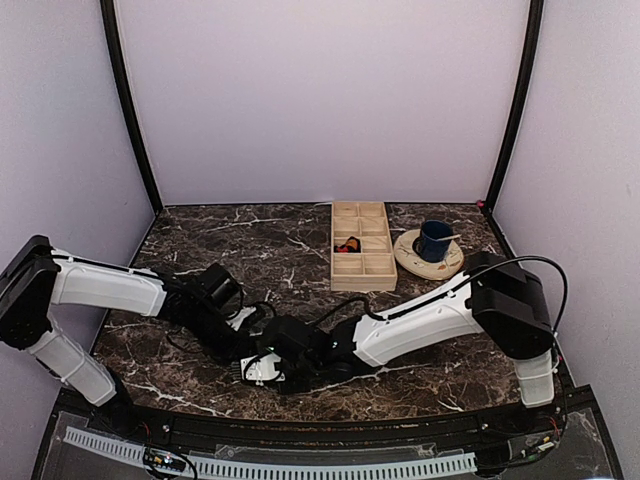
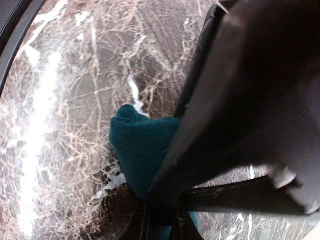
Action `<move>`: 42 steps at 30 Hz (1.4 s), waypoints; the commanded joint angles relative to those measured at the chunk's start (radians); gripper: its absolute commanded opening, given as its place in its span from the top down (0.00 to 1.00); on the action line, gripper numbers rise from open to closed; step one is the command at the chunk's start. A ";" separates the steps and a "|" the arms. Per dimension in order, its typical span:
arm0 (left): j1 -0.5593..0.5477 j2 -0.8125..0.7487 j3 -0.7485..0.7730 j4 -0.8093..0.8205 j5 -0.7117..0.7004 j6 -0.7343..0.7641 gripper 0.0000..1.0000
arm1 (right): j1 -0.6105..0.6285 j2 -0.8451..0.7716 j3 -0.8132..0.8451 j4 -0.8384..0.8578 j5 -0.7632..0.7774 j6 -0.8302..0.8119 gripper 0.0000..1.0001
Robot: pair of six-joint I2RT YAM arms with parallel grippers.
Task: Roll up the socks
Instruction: Pick up the sock from the center of the board.
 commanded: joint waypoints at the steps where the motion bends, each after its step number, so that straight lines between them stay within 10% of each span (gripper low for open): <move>1: 0.022 -0.071 0.009 -0.028 -0.186 -0.031 0.71 | -0.005 0.057 -0.081 -0.205 -0.064 0.063 1.00; 16: 0.046 -0.307 -0.015 -0.041 -0.436 -0.090 0.79 | -0.040 -0.032 -0.079 -0.285 -0.063 0.228 1.00; 42: 0.047 -0.372 -0.065 0.134 -0.449 -0.073 0.83 | -0.258 -0.175 0.234 -0.451 0.003 0.439 1.00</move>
